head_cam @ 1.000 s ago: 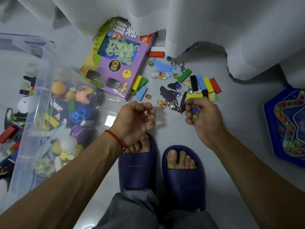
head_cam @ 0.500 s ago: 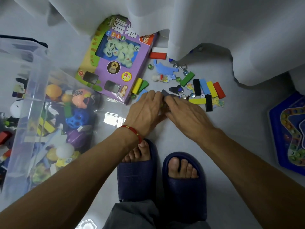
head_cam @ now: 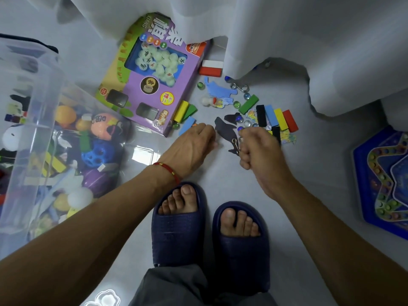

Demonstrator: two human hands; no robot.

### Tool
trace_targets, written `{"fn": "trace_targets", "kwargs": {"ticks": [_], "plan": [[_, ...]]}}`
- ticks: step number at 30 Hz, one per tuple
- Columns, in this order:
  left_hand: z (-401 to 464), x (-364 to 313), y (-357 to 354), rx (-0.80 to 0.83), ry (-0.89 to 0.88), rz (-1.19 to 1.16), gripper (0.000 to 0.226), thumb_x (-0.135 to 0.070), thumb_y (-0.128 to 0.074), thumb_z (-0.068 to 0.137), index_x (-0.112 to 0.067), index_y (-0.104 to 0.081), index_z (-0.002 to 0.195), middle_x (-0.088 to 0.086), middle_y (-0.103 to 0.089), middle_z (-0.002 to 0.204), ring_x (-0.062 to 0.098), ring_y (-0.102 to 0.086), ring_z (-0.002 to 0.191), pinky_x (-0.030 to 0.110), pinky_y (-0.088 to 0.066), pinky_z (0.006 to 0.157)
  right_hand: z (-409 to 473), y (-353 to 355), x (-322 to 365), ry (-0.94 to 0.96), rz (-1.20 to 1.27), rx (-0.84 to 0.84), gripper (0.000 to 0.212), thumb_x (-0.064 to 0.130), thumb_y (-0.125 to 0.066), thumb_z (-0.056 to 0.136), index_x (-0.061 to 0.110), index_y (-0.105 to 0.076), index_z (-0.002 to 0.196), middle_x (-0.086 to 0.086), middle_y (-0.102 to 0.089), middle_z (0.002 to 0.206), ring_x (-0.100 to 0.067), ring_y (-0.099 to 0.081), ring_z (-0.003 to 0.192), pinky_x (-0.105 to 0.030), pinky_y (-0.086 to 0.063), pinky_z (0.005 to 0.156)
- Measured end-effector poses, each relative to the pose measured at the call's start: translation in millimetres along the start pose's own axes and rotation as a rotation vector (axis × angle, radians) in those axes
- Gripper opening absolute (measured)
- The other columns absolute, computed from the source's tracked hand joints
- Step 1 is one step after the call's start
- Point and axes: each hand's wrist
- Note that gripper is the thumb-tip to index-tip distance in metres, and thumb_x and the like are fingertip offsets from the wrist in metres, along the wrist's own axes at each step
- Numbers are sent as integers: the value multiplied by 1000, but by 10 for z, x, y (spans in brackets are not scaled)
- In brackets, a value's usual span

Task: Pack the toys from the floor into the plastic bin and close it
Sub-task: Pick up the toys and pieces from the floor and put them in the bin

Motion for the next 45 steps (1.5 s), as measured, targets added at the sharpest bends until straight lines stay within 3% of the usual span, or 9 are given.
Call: {"fn": "trace_targets", "kwargs": {"ticks": [3,7,10,14,18,26,29,35,45], "plan": [[-129,-168,101,-198,280,-275,26,-28,-41,99,-7,-56,94,7,-57,84,21,-50,70,34,-46,63,-102,242,92,-231,605,72,27,17,-35,99,12,-52,79,0,-39,63,-13,-30,55,-27,-26,49],[-320,-323,315,-390,952,-1283,24,-22,-39,86,-10,-50,68,6,-43,64,19,-34,55,27,-30,46,-138,447,114,-208,703,170,20,25,-39,85,14,-53,75,-2,-35,59,-15,-20,51,-27,-16,46],[-478,-262,413,-347,1028,-1640,25,-24,-36,86,-15,-41,63,5,-40,66,18,-33,55,28,-27,48,-148,386,134,-211,745,269,21,25,-41,87,16,-45,69,1,-28,50,-14,-13,43,-24,-12,37],[-636,-152,349,-450,1087,-1083,30,-21,-43,91,-13,-48,63,5,-46,62,20,-39,53,31,-33,50,-186,227,121,-297,797,402,33,29,-43,101,19,-42,69,4,-28,45,-12,-15,37,-21,-15,31],[-930,52,278,-322,926,-463,30,-35,-45,98,-18,-65,84,-4,-63,78,19,-56,70,38,-49,66,-269,66,100,-380,693,524,32,32,-44,101,18,-45,72,3,-31,50,-9,-29,37,-22,-21,32],[-961,113,153,25,782,-44,46,-65,-60,85,-20,-53,96,-1,-66,86,23,-62,78,38,-52,69,-336,-162,54,-367,466,541,24,28,-50,102,13,-56,85,-1,-28,57,-10,-28,42,-21,-25,35],[-864,123,105,115,715,117,42,-56,-57,90,-17,-50,103,11,-67,93,36,-62,83,44,-52,72,-374,-142,44,-399,454,525,26,28,-46,104,11,-58,88,-3,-39,61,-13,-36,49,-25,-33,41],[-804,50,222,27,553,104,23,-33,-45,100,-12,-43,90,16,-61,78,40,-57,72,40,-42,58,-512,-80,63,-378,403,411,27,18,-46,102,9,-62,83,-11,-61,83,-20,-57,71,-34,-44,62],[-442,-15,285,-208,860,-168,51,-58,-70,80,-17,-48,102,5,-58,93,26,-52,80,33,-40,69,-795,-121,-154,-300,104,136,26,15,-47,103,4,-71,99,-9,-59,78,-18,-51,62,-30,-41,52]]}}
Point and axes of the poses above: each hand's wrist, its own z-axis towards the middle knuckle, its own y-axis out of the back of the hand, x = y × z
